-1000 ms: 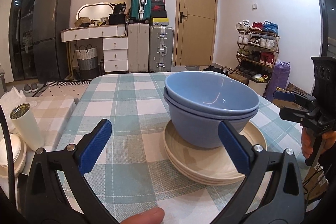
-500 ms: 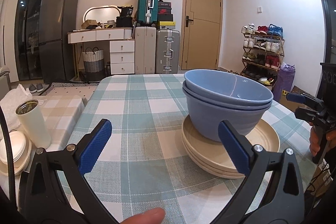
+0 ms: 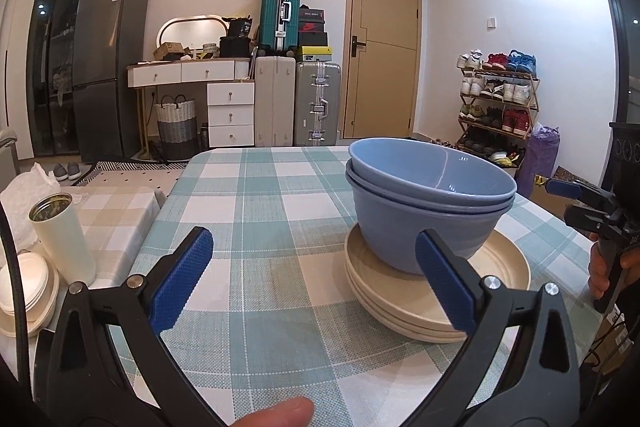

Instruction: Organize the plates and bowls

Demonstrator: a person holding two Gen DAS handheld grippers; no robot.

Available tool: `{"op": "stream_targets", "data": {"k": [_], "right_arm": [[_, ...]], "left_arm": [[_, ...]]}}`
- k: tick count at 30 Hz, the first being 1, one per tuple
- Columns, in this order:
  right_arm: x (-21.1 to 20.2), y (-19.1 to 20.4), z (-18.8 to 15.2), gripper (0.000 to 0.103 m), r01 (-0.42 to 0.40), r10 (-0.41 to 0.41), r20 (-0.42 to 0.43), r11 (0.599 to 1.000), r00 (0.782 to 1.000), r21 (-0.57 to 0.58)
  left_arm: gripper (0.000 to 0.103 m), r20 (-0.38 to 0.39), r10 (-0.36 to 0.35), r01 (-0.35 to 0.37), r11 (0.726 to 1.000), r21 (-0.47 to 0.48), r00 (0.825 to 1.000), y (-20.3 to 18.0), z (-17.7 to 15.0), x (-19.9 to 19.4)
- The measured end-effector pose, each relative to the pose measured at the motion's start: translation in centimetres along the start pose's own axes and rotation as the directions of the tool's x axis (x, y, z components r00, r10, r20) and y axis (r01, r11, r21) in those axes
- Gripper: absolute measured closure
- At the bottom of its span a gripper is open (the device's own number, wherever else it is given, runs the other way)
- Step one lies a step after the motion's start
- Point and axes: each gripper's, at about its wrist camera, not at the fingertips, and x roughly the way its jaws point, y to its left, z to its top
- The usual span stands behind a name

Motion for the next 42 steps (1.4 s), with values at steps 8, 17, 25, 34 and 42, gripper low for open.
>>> {"op": "stream_targets", "data": {"k": [8,17,25,34,42], "right_arm": [[0.10,-0.16,0.00,0.001,-0.004,0.004,0.003,1.000,1.000,0.004],[0.05,-0.10,-0.11,0.001,-0.003,0.003,0.010,1.000,1.000,-0.009],[0.00,-0.08,-0.12,0.001,-0.005,0.005,0.010,1.000,1.000,-0.009],[0.03,-0.04,-0.15,0.001,-0.004,0.004,0.011,1.000,1.000,-0.009],[0.02,-0.04,-0.16,0.001,-0.004,0.004,0.011,1.000,1.000,-0.009]], "left_arm": [[0.002,-0.002,-0.009,0.009,1.000,0.003,1.000,-0.20,-0.04,-0.01],[0.002,-0.006,-0.018,0.018,1.000,0.001,1.000,-0.35,0.01,0.14],[0.002,-0.007,-0.017,0.017,1.000,0.002,1.000,-0.22,0.04,0.36],[0.002,-0.007,-0.017,0.017,1.000,0.001,1.000,-0.23,0.00,0.36],[0.002,-0.006,-0.017,0.017,1.000,0.002,1.000,-0.22,-0.02,0.40]]}}
